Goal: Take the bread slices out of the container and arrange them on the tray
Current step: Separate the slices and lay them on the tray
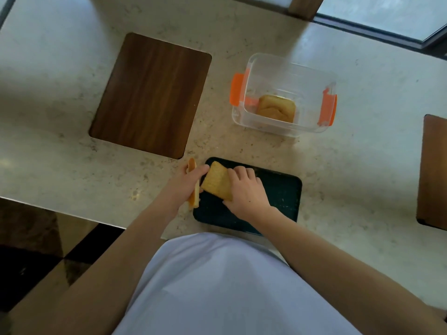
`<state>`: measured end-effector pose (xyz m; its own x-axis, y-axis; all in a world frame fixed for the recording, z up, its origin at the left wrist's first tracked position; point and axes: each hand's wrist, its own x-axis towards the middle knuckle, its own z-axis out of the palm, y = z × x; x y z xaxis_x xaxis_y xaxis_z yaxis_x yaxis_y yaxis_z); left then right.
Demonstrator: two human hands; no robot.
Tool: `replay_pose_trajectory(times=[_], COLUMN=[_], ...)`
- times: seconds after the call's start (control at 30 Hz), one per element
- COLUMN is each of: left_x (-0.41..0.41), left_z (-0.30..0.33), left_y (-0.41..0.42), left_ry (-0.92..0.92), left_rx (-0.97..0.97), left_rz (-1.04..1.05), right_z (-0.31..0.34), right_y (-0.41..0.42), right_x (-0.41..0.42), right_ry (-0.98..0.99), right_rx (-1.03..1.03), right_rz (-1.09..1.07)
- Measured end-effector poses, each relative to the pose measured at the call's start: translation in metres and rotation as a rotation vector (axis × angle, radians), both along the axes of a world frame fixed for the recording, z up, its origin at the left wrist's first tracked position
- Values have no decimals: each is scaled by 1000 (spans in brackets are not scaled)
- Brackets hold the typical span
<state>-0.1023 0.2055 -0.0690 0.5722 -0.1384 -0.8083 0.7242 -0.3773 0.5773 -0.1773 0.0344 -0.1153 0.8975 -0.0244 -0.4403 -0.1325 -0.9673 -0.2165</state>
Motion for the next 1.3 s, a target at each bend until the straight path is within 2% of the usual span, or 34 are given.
replay_pose_trajectory(times=[0.13,0.5,0.93,1.03,1.1,1.2,1.3], left_x=[6,18,7,3,0,-7,-14], left_z=[2,7,11,12,13,15,18], left_y=[3,7,-9,-10,-12,-16,-27], left_ry=[-86,-124,-169,-140,-41,172,241], left_rx=[17,21,-36,-44,-119,-323,-363], left_rz=[-36,-32,-39,-27,62,235,358], right_z=[2,10,11,27,43,68,75], right_y=[-4,-11,-10,-11,-13,-11,-6], right_x=[11,23,28,30,24,-1,-31], right_ry=[-11,-16,-50,-75,-47,109,34], right_rx=[22,49,109,243,473,786,770], right_rz=[14,126,27,-96,-189,-221,-240])
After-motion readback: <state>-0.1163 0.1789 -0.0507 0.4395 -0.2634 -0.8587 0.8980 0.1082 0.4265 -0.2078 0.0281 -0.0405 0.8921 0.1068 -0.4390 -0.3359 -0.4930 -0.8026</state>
